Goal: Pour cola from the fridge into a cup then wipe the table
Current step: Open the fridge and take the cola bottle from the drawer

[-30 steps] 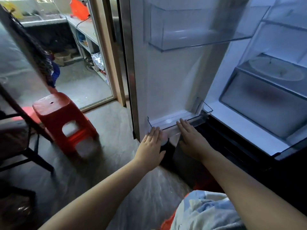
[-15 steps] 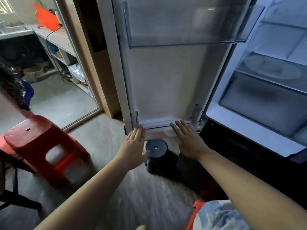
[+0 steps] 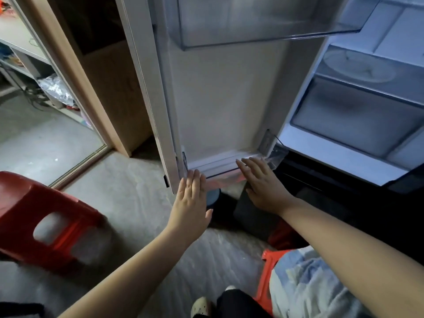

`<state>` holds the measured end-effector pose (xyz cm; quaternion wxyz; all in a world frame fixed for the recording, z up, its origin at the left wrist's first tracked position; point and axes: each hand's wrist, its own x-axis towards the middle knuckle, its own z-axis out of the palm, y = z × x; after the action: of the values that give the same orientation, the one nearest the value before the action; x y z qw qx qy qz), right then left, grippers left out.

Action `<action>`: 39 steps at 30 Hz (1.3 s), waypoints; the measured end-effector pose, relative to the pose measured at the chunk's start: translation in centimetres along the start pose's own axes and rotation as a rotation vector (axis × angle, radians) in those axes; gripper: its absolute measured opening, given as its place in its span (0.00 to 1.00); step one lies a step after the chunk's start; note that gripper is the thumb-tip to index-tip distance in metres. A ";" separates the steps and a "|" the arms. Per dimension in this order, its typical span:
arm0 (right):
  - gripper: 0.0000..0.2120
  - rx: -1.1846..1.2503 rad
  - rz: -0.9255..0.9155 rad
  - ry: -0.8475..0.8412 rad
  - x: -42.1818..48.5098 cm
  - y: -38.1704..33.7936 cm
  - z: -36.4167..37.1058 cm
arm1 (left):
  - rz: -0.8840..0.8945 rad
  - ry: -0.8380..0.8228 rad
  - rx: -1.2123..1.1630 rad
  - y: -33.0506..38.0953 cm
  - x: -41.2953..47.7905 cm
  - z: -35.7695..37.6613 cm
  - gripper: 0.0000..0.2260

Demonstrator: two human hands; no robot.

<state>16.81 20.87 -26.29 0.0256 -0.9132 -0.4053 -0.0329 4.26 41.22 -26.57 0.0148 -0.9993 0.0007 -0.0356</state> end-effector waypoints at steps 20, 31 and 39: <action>0.23 0.541 0.747 0.284 -4.6 20.5 -5.4 | 0.375 -0.125 -0.400 15.2 22.2 -5.6 0.31; 0.23 1.028 1.158 0.646 -5.1 32.8 -9.0 | 0.078 -0.344 -1.232 27.2 35.3 -7.8 0.27; 0.16 2.108 1.186 1.276 -2.3 36.8 -8.9 | -0.528 -0.645 -2.297 30.1 42.6 -7.1 0.32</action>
<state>42.22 -6.18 -18.30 0.8938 -0.3221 0.2930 -0.1071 46.25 10.86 -17.37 -0.8847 -0.3638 -0.1748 0.2333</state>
